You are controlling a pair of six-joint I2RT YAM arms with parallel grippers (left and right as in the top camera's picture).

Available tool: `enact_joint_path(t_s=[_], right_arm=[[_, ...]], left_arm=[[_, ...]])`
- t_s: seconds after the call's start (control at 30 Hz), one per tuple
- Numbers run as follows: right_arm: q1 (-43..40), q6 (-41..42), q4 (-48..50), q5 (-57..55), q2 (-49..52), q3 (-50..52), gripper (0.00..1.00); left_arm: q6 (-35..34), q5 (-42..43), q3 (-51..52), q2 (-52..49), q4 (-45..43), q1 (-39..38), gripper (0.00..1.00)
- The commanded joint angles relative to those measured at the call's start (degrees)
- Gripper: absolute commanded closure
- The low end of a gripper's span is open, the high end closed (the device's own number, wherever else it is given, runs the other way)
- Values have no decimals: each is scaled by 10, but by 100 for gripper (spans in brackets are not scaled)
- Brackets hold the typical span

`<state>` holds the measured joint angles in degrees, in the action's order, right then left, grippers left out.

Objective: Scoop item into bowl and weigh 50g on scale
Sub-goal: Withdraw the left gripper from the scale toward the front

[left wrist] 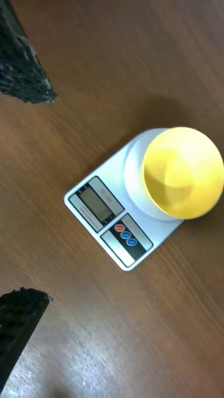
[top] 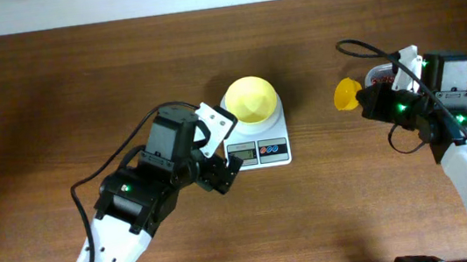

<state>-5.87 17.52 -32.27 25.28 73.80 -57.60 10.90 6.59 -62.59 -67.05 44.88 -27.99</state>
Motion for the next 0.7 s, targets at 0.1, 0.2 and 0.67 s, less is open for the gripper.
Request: enact_joint_path(t_s=[0.1, 0.2, 0.67], right_arm=[[-2, -8, 1, -20, -11, -12, 96], [-2, -8, 1, -20, -11, -12, 96], [-2, -8, -5, -20, -11, -12, 96]], left_arm=[[28, 31, 9, 2, -10, 3, 1], [29, 17, 36, 21, -38, 3, 1], [29, -10, 90, 79, -80, 3, 1]])
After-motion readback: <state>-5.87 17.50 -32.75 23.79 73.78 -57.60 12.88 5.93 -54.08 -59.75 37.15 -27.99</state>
